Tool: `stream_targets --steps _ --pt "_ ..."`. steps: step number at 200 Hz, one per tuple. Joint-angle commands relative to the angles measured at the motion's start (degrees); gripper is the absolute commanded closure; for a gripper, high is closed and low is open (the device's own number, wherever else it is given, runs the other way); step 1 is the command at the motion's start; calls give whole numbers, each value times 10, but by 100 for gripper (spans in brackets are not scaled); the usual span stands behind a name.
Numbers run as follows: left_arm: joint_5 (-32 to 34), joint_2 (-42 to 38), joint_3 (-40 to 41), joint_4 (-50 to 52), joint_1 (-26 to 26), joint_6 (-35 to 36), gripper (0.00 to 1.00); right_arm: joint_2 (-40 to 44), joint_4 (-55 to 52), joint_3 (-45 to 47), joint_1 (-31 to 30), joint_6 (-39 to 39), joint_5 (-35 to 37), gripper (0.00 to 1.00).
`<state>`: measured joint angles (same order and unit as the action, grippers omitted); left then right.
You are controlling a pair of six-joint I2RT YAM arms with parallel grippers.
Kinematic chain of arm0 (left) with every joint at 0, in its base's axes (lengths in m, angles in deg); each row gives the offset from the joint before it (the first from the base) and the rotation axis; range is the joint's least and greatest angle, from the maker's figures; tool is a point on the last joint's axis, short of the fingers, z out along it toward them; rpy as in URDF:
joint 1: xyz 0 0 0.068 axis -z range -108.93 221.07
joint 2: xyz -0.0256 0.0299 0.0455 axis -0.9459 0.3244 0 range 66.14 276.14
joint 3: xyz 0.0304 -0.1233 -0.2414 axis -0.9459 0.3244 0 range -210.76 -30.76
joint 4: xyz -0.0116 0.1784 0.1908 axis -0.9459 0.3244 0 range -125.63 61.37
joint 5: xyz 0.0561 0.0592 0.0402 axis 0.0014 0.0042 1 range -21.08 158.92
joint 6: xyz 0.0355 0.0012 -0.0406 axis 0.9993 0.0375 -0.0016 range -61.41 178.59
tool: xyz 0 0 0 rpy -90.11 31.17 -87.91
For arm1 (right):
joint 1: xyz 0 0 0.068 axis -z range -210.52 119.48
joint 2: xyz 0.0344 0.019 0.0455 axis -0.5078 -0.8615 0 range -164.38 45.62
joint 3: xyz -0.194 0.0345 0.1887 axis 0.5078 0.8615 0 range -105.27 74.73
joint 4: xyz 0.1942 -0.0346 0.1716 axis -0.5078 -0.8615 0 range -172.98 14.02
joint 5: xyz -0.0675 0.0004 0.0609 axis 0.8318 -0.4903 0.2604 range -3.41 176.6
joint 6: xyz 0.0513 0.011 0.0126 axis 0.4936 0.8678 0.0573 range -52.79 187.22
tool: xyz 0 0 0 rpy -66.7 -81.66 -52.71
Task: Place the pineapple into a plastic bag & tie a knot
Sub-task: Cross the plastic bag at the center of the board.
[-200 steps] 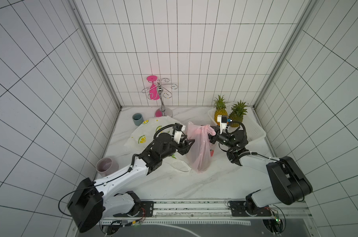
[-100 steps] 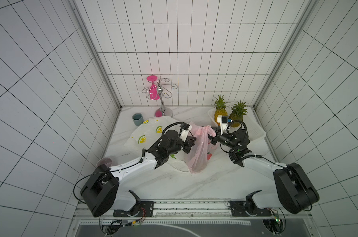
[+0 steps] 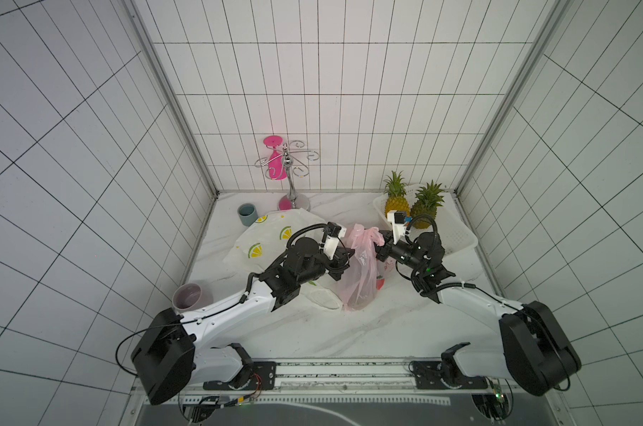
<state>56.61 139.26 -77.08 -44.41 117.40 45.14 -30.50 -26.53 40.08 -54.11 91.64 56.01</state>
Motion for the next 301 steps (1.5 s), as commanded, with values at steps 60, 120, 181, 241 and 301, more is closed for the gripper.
stream_targets --steps 60,120,181,241,301 --pt "-50 19 61 -89 28 -58 100 -88 423 -8 1 311 10 100" --pt "-87 63 83 -115 34 -62 100 -77 440 -22 11 376 -35 100" --pt "34 -39 75 -24 33 -48 75 -66 396 -42 9 366 -106 100" --pt "196 -163 66 59 27 46 46 -68 392 -55 9 368 -143 100" --pt "120 -57 1 53 -5 95 39 -63 369 -57 9 360 -156 100"
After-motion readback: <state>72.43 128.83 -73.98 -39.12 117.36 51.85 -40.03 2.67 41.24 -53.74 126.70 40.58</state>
